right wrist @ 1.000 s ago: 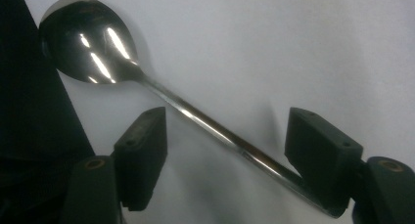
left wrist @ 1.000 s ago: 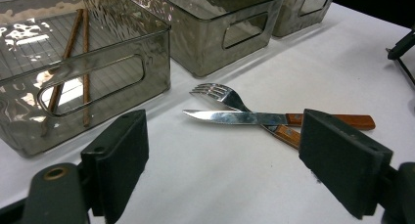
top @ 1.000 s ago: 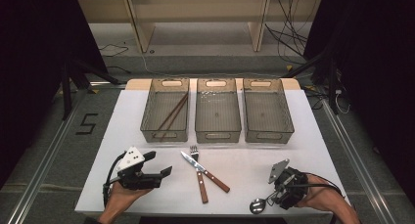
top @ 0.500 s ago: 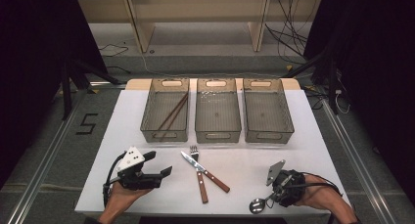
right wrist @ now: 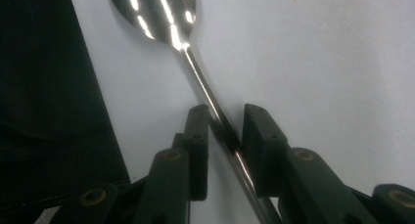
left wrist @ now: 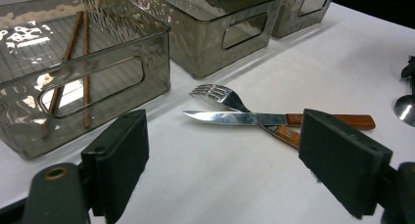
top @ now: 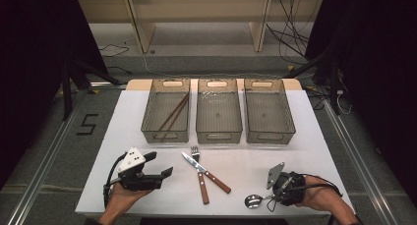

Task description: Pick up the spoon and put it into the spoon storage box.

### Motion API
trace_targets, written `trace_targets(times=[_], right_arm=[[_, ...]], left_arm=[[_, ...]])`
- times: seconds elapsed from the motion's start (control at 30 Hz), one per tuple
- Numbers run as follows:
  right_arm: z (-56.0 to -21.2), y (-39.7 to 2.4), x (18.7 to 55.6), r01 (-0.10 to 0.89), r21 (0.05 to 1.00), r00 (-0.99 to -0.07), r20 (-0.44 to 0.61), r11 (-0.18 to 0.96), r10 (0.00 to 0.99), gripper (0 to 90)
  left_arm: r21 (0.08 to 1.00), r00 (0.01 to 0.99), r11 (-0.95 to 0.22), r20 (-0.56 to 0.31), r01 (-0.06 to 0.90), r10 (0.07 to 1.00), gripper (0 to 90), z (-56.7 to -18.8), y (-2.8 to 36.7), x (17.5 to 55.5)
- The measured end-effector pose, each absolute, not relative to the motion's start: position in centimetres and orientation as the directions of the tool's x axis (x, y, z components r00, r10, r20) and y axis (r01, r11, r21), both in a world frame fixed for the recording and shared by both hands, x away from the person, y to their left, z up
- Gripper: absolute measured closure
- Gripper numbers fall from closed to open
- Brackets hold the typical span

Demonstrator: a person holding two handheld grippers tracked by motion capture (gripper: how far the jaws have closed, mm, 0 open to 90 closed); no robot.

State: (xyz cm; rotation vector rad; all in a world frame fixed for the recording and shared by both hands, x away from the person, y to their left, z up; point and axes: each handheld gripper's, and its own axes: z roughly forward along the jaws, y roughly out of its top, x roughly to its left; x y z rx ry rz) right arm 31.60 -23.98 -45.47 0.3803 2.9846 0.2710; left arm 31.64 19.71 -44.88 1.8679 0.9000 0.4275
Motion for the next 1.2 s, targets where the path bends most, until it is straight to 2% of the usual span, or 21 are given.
trace_targets(times=[0.53, 1.2], right_arm=[[-45.38, -23.73, 31.47, 0.166, 0.171, -0.979, -0.087, 0.971, 0.183, 84.7], [-45.07, -23.74, 31.52, 0.203, 0.21, -0.97, -0.092, 0.956, 0.226, 87.0]], left_arm=[[0.884, 0.665, -0.248, -0.09, 0.396, 0.741, 18.5, -44.88, 19.69, 31.64], [0.884, 0.664, -0.245, -0.093, 0.399, 0.742, 18.5, -44.87, 19.68, 31.64]])
